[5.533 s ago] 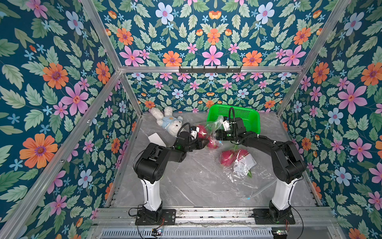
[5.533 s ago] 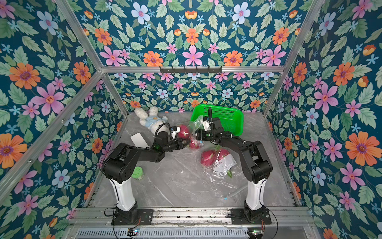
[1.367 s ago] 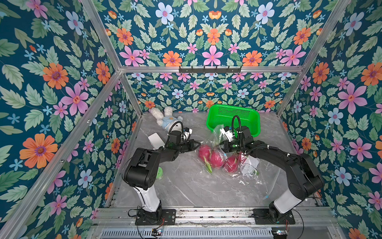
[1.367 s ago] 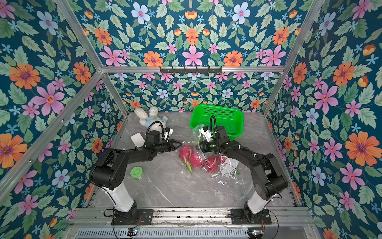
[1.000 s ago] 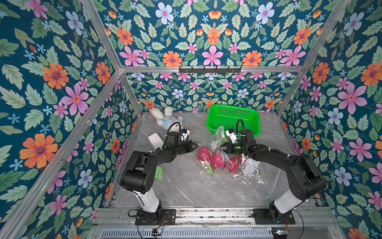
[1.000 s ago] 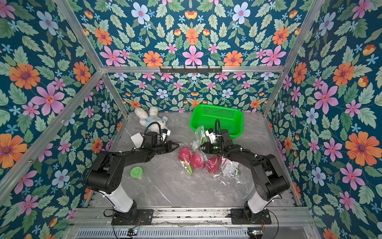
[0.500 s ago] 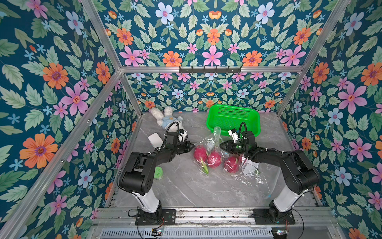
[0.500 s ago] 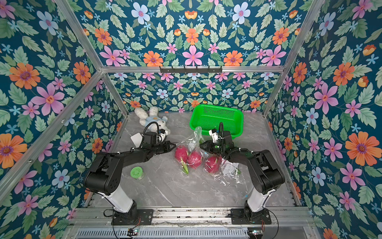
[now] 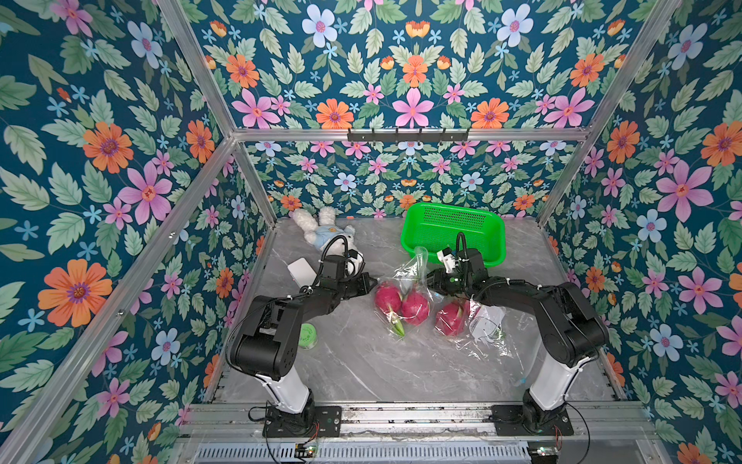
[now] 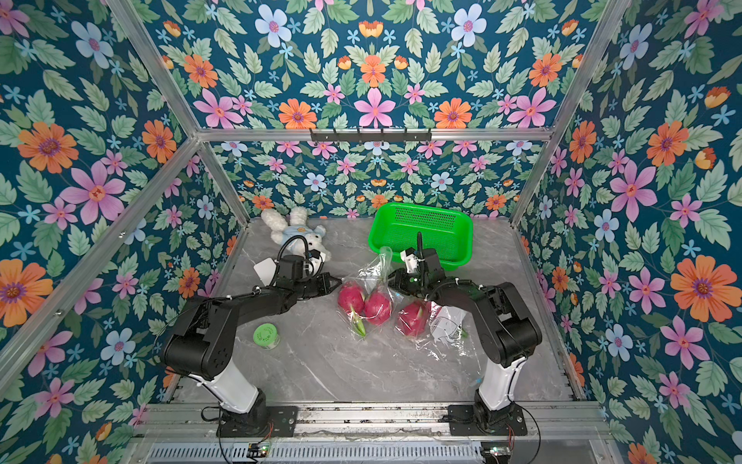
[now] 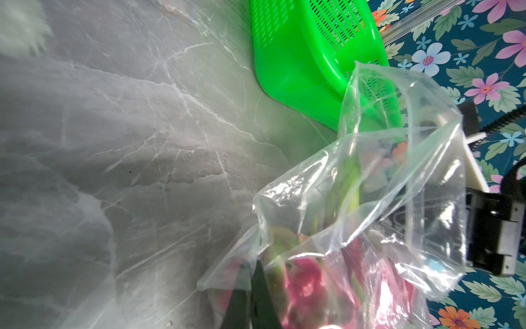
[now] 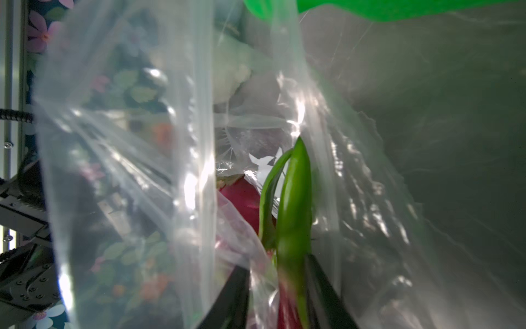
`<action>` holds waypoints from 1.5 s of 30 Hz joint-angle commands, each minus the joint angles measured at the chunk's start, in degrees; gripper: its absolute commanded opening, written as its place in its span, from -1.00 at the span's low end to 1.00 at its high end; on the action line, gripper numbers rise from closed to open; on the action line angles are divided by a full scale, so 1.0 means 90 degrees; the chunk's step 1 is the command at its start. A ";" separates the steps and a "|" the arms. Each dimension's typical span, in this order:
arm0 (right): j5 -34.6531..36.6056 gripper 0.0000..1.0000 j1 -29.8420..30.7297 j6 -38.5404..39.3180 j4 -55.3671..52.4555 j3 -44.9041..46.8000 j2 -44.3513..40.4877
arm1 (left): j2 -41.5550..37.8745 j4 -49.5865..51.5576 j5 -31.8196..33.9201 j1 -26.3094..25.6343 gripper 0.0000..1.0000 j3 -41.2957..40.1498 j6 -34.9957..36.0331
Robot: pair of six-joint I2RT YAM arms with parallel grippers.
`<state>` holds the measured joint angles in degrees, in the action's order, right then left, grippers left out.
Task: Open the zip-top bag and take out the dragon fruit
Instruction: Pick up the dragon fruit from the zipper food storage bag.
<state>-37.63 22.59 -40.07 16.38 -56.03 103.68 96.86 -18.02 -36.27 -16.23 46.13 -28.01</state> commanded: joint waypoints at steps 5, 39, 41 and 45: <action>-0.0470 0.24 0.0166 -0.0056 0.0114 -0.0180 0.0020 | 0.0009 0.0196 0.0051 0.0011 -1.00 0.0180 0.0228; 0.0120 -0.39 0.0110 0.0420 -0.1152 -0.0590 0.0066 | 0.0315 0.0391 -0.0062 0.0012 -1.00 0.0456 0.0251; 0.0012 -0.39 0.0200 0.0401 -0.1131 -0.0708 0.0213 | 0.0318 0.0364 -0.0079 0.0007 -1.00 0.0446 0.0234; -0.0087 -0.08 0.0373 0.0340 -0.1010 -0.0822 0.0351 | 0.0341 0.0296 -0.0117 0.0014 -1.00 0.0421 0.0204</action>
<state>-36.62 25.10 -36.58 6.55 -62.70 106.37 99.81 -14.52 -36.47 -16.19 49.95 -26.24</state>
